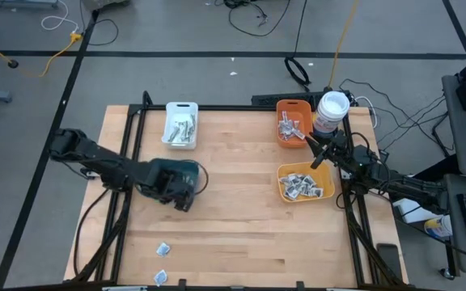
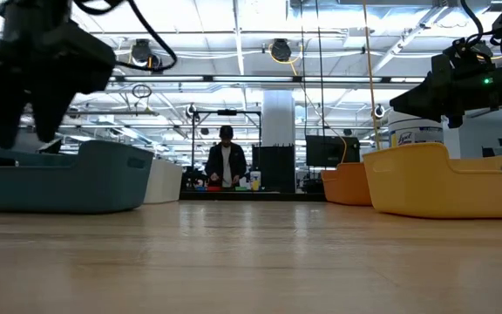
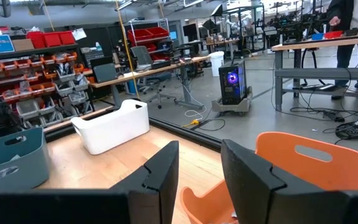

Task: Pick & Place First Aid Supplies
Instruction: Put the alcohol pad into the blue bin

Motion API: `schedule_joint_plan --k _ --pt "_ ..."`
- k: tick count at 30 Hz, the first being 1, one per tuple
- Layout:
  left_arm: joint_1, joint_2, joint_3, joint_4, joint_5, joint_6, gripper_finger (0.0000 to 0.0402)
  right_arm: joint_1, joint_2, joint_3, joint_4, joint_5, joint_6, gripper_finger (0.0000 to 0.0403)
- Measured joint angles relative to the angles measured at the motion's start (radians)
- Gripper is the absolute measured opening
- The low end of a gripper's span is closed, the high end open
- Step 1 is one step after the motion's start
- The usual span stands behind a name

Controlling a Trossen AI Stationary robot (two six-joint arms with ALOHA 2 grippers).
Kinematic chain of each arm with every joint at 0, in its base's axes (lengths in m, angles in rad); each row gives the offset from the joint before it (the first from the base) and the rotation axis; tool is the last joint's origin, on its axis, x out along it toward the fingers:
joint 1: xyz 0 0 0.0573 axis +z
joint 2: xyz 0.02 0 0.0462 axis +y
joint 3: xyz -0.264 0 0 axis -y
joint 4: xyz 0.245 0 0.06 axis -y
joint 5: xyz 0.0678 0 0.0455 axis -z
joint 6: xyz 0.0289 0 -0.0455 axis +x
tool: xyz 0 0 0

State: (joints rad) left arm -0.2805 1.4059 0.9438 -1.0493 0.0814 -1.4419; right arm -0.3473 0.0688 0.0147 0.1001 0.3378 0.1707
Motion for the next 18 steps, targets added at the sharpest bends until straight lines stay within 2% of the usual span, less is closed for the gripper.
schedule_joint_plan --k 8,18 --pt "-0.23 0.0 0.004 0.013 0.007 -0.315 0.031 0.0 0.0 0.0 0.0 0.0 0.0 0.0116" --pt "-0.455 0.016 0.004 0.188 0.041 -0.549 0.031 0.0 0.0 0.0 0.0 0.0 0.0 0.0116"
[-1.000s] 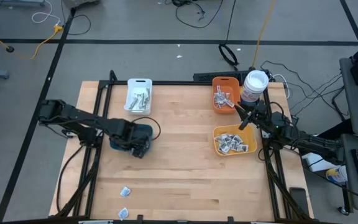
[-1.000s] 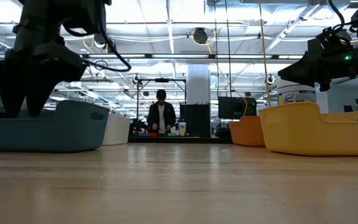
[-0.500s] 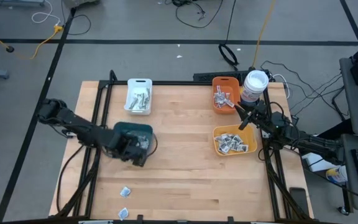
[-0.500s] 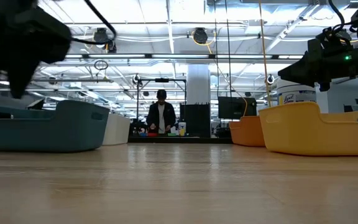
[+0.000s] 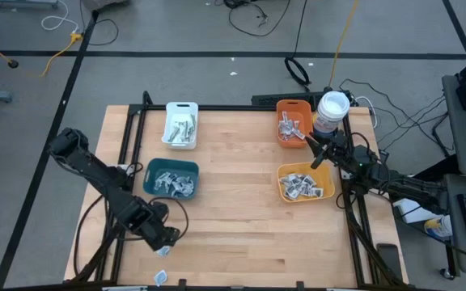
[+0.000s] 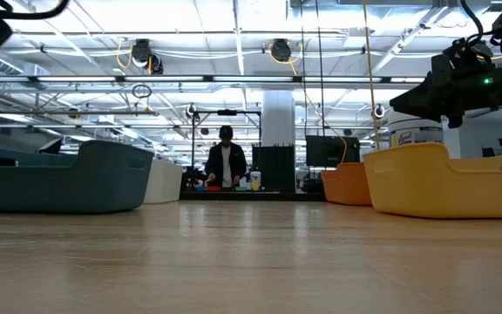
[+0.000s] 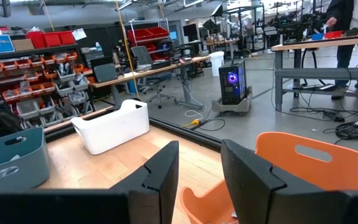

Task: Pick & Place First Aid Supplies
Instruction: Put the alcohol pad into the blue bin

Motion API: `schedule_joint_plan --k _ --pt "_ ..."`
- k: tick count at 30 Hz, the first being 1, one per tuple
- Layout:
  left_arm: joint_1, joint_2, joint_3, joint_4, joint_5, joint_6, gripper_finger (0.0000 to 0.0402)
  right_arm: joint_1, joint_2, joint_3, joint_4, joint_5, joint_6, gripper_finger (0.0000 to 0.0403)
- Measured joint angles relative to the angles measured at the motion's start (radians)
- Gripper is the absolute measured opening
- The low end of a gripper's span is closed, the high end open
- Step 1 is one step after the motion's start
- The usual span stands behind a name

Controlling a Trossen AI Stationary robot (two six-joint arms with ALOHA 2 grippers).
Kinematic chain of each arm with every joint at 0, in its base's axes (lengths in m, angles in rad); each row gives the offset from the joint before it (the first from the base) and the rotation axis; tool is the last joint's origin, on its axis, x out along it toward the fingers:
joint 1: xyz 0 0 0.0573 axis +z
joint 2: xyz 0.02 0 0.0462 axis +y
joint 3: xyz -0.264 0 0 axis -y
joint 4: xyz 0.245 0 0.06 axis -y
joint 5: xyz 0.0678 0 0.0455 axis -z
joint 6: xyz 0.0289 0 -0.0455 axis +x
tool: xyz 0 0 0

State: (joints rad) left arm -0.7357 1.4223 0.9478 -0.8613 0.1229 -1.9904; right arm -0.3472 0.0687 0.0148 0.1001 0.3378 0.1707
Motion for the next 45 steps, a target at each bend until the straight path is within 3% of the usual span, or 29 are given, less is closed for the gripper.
schedule_joint_plan --k 4,11,23,31,45 --pt "-0.033 0.026 0.003 -0.001 0.028 -0.065 0.031 0.0 0.0 0.0 0.0 0.0 0.0 0.0116" --pt "-0.05 0.175 0.061 -0.007 0.055 -0.035 0.031 0.0 0.0 0.0 0.0 0.0 0.0 0.0116" --pt "-0.072 0.329 0.289 -0.201 -0.04 0.013 0.031 0.0 0.0 0.0 0.0 0.0 0.0 0.0116" --pt "-0.056 0.352 0.285 -0.189 -0.04 0.029 0.031 0.0 0.0 0.0 0.0 0.0 0.0 0.0116" --pt "-0.05 0.466 0.281 -0.186 0.055 0.06 0.031 0.0 0.0 0.0 0.0 0.0 0.0 0.0116"
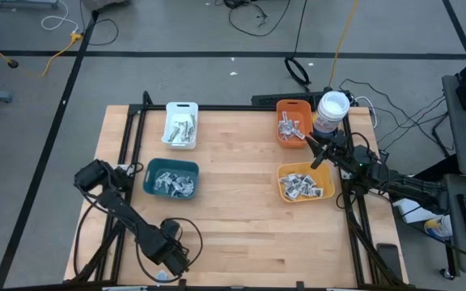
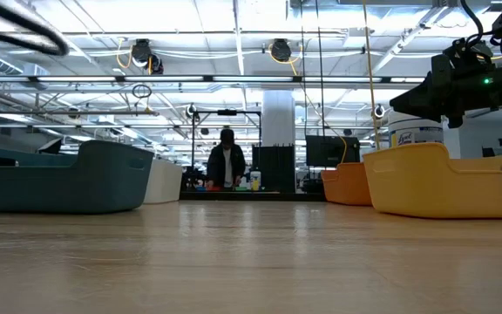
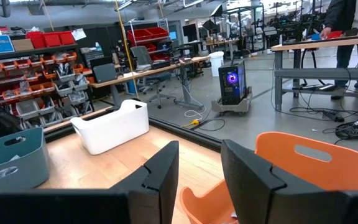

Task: Pick & Place First Aid Supplies
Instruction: Put the alcohol pad into the blue bin

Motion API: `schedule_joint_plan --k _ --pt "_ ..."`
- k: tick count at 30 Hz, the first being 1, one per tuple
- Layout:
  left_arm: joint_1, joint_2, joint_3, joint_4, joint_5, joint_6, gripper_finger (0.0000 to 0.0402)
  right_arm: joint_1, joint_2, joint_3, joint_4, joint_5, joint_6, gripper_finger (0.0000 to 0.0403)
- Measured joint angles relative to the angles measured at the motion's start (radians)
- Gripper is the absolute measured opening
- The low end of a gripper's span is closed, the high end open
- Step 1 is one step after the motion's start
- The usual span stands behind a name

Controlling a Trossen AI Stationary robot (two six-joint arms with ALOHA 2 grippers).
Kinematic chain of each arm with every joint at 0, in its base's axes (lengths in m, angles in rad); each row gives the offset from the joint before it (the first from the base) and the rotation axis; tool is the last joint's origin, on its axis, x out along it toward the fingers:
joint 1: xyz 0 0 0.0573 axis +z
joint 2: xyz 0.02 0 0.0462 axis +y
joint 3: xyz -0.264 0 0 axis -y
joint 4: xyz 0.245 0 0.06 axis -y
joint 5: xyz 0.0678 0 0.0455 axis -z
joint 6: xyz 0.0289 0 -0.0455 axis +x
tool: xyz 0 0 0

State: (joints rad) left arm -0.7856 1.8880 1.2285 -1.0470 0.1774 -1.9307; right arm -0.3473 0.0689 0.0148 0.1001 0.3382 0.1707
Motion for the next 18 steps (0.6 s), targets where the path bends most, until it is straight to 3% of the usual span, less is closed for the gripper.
schedule_joint_plan --k 10,18 --pt "0.006 0.024 -0.001 0.0 0.034 0.055 0.0298 0.0 0.0 0.0 0.0 0.0 0.0 0.0116" --pt "0.006 0.024 -0.001 0.014 0.047 0.066 0.0171 0.0 0.0 0.0 0.0 0.0 0.0 0.0116"
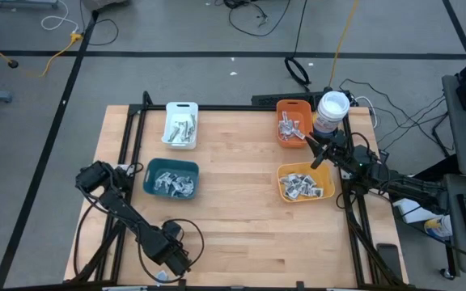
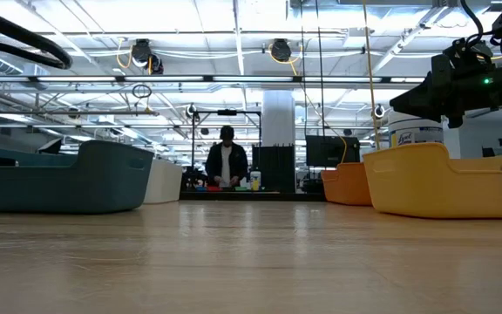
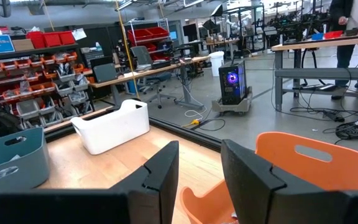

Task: Pick & Place First Aid Supplies
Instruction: Put the alcohol pad into the blue bin

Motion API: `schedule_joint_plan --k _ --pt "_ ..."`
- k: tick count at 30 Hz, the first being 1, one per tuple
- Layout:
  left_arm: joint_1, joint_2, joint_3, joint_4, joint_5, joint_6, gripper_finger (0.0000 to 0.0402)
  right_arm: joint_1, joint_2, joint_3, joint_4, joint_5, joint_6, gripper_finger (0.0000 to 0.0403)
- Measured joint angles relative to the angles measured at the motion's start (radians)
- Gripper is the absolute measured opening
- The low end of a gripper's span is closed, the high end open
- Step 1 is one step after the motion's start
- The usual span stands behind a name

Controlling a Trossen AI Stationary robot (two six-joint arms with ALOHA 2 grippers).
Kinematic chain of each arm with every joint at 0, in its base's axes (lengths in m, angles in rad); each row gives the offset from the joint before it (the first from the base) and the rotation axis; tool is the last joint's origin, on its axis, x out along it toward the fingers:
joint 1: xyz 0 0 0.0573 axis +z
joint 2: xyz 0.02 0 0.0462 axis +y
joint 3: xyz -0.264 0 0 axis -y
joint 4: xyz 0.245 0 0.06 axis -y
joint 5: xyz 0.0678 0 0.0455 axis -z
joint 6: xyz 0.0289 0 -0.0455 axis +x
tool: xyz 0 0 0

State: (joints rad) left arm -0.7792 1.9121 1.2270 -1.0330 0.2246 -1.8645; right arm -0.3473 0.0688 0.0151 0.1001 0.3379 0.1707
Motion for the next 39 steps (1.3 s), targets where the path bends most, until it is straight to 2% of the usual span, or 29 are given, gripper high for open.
schedule_joint_plan --k 7,9,14,23,34,39 --pt "0.014 0.0 0.0 0.069 0.006 0.005 0.0038 0.0 0.0 0.0 0.0 0.0 0.0 0.0116" --pt "0.021 0.0 0.0 0.079 0.001 0.02 0.0011 0.0 0.0 0.0 0.0 0.0 0.0 0.0116" --pt "0.051 -0.009 -0.001 0.098 -0.017 0.09 0.0006 0.0 0.0 0.0 0.0 0.0 0.0 0.0116" --pt "0.111 -0.119 0.0 0.06 -0.077 0.266 0.0004 0.0 0.0 0.0 0.0 0.0 0.0 0.0116" --pt "0.175 -0.235 0.0 -0.076 -0.093 0.703 0.0002 0.0 0.0 0.0 0.0 0.0 0.0 0.0116" --pt "0.272 -0.274 0.0 -0.219 -0.121 0.852 0.0002 0.0 0.0 0.0 0.0 0.0 0.0 0.0116"
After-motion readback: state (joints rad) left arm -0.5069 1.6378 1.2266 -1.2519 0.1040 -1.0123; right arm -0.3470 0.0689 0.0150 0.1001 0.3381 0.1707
